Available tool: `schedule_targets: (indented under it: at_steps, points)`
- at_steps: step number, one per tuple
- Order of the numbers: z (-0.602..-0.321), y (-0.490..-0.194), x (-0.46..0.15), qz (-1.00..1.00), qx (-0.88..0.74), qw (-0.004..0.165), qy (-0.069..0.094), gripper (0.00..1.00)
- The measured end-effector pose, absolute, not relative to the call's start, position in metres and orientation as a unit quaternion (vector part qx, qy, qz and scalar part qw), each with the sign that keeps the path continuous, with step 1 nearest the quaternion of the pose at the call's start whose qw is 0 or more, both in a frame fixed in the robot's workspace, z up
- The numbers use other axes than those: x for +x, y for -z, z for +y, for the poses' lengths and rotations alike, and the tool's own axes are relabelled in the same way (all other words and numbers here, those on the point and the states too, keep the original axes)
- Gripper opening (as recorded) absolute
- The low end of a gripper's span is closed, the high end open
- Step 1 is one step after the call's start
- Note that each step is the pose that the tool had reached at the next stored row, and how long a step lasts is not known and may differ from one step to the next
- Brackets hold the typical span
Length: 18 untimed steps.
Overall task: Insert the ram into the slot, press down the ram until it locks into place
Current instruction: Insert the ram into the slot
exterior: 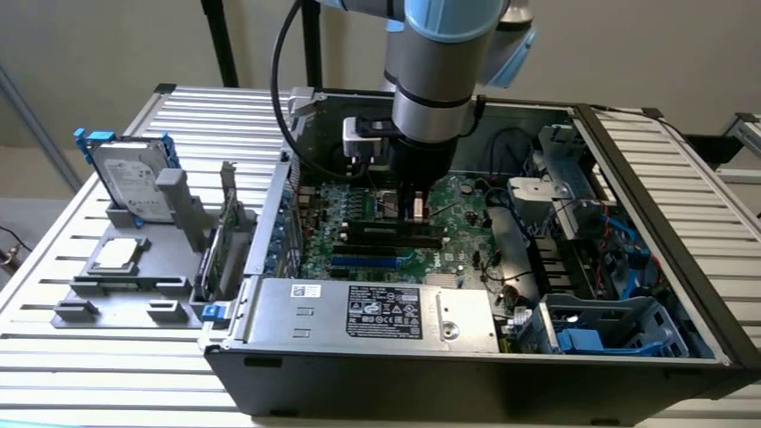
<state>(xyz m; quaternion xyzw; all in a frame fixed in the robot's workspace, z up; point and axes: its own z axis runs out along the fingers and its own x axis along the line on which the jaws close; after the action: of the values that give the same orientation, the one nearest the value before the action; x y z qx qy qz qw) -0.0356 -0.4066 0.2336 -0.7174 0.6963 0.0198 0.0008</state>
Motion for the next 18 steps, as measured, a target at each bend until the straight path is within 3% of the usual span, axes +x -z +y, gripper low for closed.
schedule_targets:
  at_steps: [18]
  points:
    - [-0.4059, -0.2296, -0.0356, 0.696, -0.717, 0.001, -0.020, 0.13]
